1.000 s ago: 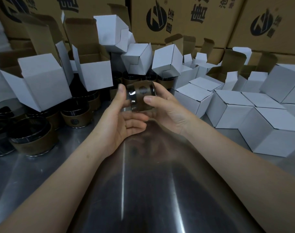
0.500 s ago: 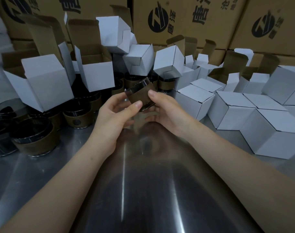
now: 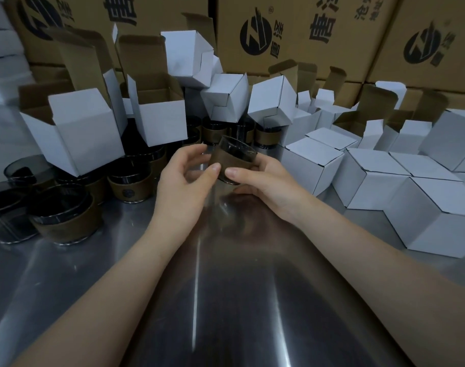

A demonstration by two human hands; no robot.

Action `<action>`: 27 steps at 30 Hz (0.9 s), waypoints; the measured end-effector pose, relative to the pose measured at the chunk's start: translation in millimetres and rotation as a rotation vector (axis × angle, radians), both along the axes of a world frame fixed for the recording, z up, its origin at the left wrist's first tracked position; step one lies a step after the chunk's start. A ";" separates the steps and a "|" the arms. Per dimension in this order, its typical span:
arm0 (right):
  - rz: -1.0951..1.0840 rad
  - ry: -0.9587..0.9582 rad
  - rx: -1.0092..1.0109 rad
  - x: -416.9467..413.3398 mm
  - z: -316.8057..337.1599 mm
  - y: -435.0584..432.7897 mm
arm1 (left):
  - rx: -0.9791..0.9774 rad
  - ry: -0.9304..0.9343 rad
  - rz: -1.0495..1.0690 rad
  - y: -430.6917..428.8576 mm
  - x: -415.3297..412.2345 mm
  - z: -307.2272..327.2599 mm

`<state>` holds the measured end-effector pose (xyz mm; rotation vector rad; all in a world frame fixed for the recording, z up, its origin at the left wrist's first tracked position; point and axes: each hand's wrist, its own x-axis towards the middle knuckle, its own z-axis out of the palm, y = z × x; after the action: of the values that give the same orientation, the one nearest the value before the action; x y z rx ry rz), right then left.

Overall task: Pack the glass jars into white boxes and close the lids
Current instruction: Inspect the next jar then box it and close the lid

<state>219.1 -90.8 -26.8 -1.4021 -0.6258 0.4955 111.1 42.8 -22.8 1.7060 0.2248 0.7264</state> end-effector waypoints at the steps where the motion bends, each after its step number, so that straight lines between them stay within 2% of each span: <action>1: -0.022 0.004 0.000 -1.1 -0.1 0.8 | 0.072 0.006 0.034 -0.9 -0.6 0.0; 4: -0.069 0.033 0.017 -2.0 0.6 1.4 | 0.225 0.007 0.135 -2.0 -3.2 1.3; 9: -0.089 0.050 0.048 -2.9 2.1 0.5 | 0.294 0.058 0.339 5.4 -8.8 12.2; 13: -0.093 0.026 0.026 -3.1 1.3 1.2 | 0.300 0.156 0.365 8.8 -2.9 27.7; 20: -0.116 0.020 -0.009 -2.1 -0.9 3.1 | 0.604 0.282 0.467 20.9 12.9 57.0; 27: -0.107 0.033 -0.003 -1.9 -1.0 2.7 | 0.500 0.402 0.423 36.4 34.1 62.3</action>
<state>217.3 -88.1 -27.8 -1.4201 -0.5207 0.4331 145.3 79.2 39.6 2.3143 0.7514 0.7798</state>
